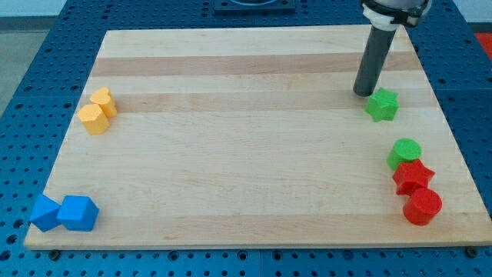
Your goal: Move the green star to the top of the green circle
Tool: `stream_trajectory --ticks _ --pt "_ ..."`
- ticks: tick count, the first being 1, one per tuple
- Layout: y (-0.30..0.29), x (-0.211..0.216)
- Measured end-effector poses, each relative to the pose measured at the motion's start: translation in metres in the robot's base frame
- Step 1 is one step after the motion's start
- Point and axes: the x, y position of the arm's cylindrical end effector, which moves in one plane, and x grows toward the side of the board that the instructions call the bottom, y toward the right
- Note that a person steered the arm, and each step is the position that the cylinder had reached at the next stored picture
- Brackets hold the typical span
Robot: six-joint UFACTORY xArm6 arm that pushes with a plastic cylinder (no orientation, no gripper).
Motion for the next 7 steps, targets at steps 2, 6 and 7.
stream_trajectory --ticks 2,6,7 --pt "0.016 0.018" --pt "0.030 0.023" --pt "0.036 0.015"
